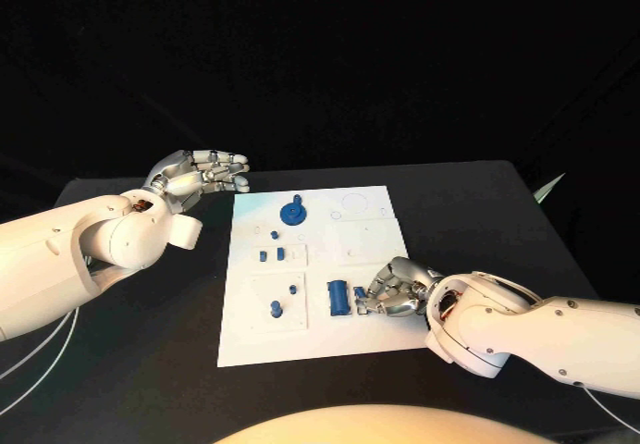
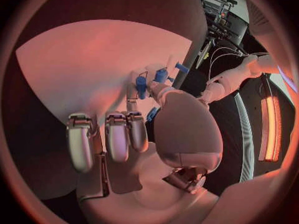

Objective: Assemble the parts on the task board

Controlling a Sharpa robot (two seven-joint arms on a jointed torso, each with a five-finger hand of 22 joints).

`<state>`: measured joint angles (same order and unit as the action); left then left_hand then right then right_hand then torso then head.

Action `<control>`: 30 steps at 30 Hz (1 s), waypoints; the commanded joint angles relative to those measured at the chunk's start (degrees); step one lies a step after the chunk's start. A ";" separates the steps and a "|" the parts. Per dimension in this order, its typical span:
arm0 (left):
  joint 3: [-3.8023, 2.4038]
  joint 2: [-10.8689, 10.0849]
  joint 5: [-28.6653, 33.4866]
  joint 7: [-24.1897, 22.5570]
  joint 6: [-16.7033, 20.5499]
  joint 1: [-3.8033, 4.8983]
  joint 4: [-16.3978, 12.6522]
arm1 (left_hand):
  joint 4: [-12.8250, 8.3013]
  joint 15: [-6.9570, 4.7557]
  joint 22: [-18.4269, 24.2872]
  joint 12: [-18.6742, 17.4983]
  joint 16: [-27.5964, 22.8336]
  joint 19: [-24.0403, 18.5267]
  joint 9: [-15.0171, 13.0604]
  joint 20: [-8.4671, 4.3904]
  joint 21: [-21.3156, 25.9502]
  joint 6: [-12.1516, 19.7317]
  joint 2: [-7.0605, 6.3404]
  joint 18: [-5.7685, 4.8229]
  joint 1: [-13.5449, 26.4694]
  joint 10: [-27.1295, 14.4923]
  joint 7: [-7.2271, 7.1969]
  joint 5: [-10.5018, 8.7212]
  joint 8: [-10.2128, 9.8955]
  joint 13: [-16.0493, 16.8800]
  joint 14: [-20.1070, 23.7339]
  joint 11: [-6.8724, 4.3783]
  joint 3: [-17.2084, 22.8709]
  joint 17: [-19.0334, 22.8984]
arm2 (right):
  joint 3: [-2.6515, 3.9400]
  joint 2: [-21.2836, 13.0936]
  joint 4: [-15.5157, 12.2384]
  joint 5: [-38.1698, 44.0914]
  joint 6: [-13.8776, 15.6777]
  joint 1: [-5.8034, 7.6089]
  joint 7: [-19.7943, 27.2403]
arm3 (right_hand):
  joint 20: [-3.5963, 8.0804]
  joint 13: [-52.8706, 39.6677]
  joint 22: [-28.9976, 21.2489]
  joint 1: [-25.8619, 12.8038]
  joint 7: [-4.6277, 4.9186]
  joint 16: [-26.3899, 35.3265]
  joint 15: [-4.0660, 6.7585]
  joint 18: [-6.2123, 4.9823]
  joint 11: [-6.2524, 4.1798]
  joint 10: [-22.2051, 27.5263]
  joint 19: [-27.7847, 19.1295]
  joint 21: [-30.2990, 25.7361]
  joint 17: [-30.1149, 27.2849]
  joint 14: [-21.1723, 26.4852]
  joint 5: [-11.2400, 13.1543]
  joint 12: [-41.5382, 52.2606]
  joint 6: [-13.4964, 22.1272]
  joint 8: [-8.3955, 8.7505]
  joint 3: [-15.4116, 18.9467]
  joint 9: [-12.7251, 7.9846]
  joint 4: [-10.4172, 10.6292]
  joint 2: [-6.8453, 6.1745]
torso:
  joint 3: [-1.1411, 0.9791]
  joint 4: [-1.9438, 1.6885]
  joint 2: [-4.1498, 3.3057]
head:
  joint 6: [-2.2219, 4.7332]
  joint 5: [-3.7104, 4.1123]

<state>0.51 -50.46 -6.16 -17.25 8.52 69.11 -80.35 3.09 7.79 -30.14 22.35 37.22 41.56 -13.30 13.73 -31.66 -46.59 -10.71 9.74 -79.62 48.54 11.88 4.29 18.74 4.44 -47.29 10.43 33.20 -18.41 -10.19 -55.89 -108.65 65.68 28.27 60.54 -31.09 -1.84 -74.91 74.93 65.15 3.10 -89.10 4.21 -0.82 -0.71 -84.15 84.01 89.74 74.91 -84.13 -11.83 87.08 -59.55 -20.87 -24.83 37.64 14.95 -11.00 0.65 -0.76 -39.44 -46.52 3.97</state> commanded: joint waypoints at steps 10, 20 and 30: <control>-0.03 0.03 0.19 0.64 -0.90 0.03 -0.04 | 0.18 0.00 0.11 0.03 -0.20 0.32 0.08 0.02 0.23 0.35 0.58 0.52 0.04 0.01 1.78 0.19 0.18 -0.06 -0.09 0.24 0.08 -0.09 | -0.04 -0.09 -0.08 0.64 -0.86 -0.10 0.95 | 0.27 -13.58 15.07 -5.15 0.16 -0.36 0.34 0.82 -0.25 -4.67 5.99 0.26 13.80 -5.61 4.95 -0.06 -0.44 -0.37 2.88 0.27 1.49 -0.37 | 0.03 -0.03 0.01 | 0.02 0.00; -0.02 0.04 0.19 0.83 -0.81 0.03 0.03 | 0.18 0.00 0.11 0.03 -0.20 0.32 0.08 0.02 0.23 0.35 0.58 0.52 0.04 0.01 1.78 0.19 0.18 -0.06 -0.09 0.24 0.08 -0.09 | -0.03 -0.52 -0.76 0.75 -0.80 -0.10 1.57 | 0.40 -13.66 15.07 -7.20 0.01 -0.38 0.46 0.82 -0.40 -4.72 5.99 0.26 13.84 -5.61 1.01 0.06 -0.41 -0.51 5.85 0.54 1.44 -0.49 | -0.03 -0.03 -0.01 | -0.01 -0.09; -0.01 0.07 0.18 0.86 -0.80 0.03 0.11 | 0.18 0.00 0.11 0.03 -0.20 0.32 0.08 0.02 0.23 0.35 0.58 0.52 0.04 0.01 1.78 0.19 0.18 -0.06 -0.09 0.24 0.08 -0.09 | -0.03 -1.38 -1.37 1.06 -1.00 -0.10 1.63 | 0.41 -13.68 15.07 -7.12 -0.01 -0.40 0.47 0.82 -0.41 -4.75 5.99 0.26 13.88 -5.62 0.52 0.11 -0.41 -0.53 6.02 0.58 1.37 -0.29 | -0.03 0.02 0.00 | -0.03 -0.11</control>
<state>0.53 -50.47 -6.16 -16.20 8.49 69.11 -80.18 3.09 7.79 -30.09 22.35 37.22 41.56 -13.31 13.73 -31.66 -46.59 -10.71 9.74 -79.62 48.54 11.88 4.29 18.74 4.45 -47.29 10.43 33.20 -18.40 -10.21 -57.20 -109.83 65.90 28.17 60.50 -30.31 -1.85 -74.91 74.92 58.36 3.30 -89.10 4.34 -0.82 -0.71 -84.15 84.01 89.74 74.91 -84.00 -11.11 87.07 -59.76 -21.06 -19.17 38.13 16.25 -11.46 0.62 -0.76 -39.44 -46.55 3.83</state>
